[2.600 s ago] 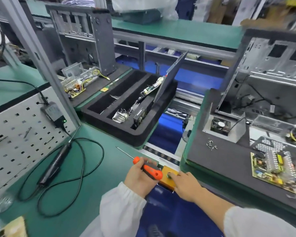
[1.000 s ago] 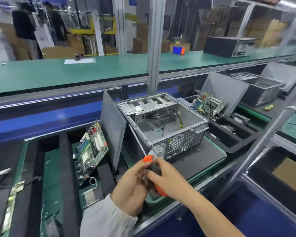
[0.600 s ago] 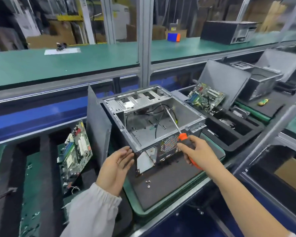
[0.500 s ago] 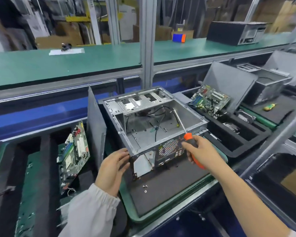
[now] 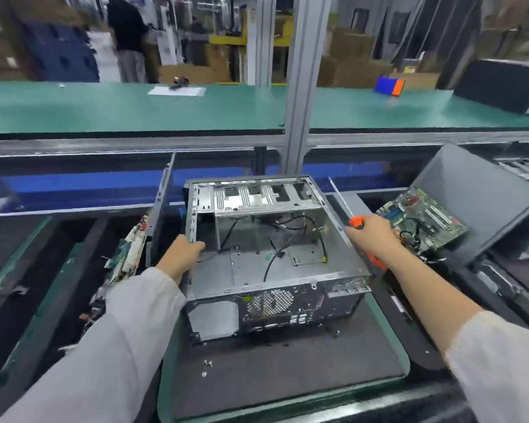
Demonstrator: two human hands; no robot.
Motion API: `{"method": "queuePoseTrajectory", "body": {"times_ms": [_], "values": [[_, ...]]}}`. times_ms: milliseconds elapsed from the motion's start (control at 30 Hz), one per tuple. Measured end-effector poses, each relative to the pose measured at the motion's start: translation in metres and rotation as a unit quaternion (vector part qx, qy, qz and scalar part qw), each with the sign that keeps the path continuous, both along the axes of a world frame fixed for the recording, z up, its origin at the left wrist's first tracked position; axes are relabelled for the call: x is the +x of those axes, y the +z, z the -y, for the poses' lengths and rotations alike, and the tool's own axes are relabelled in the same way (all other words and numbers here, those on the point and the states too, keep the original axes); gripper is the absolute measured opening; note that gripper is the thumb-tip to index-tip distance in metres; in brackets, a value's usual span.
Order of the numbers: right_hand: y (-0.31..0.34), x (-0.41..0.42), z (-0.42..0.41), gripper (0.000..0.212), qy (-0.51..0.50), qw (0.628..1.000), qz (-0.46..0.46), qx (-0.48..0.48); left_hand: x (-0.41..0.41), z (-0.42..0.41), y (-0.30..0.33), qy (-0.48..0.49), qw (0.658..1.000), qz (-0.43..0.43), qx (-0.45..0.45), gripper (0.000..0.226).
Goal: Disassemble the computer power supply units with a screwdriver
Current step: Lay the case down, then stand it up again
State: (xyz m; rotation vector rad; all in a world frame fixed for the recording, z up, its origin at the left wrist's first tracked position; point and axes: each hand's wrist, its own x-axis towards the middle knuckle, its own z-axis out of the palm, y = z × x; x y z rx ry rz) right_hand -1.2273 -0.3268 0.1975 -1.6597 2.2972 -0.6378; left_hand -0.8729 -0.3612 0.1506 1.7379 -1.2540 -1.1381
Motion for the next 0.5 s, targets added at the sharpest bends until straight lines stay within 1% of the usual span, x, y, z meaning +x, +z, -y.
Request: {"method": "queuePoseTrajectory", "body": {"times_ms": [100,167,200,233,300,333,400,467,500], "values": [[-0.010,-0.005,0.031,0.031,0.027,0.999,-0.017,0.028,-0.004,0.018,0.005,-0.002,0.997,0.074,0.006,0.016],[-0.015,-0.008,0.049,0.029,0.037,0.998,-0.045,0.035,-0.005,0.030,0.007,0.001,0.996,0.091,0.012,0.013],[-0.016,-0.009,0.057,0.027,0.039,0.997,-0.059,0.040,-0.006,0.037,0.009,0.001,0.996,0.089,0.019,0.013],[-0.015,-0.011,0.065,0.031,0.037,0.996,-0.063,0.051,-0.006,0.043,0.010,0.002,0.996,0.086,0.026,0.014],[-0.010,-0.011,0.078,0.047,0.031,0.993,-0.071,0.089,-0.004,0.056,0.011,0.004,0.996,0.080,0.037,0.020],[-0.009,-0.010,0.084,0.050,0.030,0.990,-0.079,0.109,-0.003,0.062,0.010,0.006,0.997,0.072,0.041,0.025],[-0.010,-0.008,0.097,0.049,0.029,0.984,-0.102,0.146,-0.001,0.071,0.006,0.017,0.996,0.063,0.052,0.034],[-0.014,-0.008,0.110,0.044,0.036,0.975,-0.125,0.180,0.000,0.079,0.001,0.037,0.996,0.058,0.060,0.036],[-0.015,-0.010,0.116,0.044,0.038,0.972,-0.119,0.198,0.000,0.082,-0.001,0.045,0.996,0.051,0.061,0.037]]}}
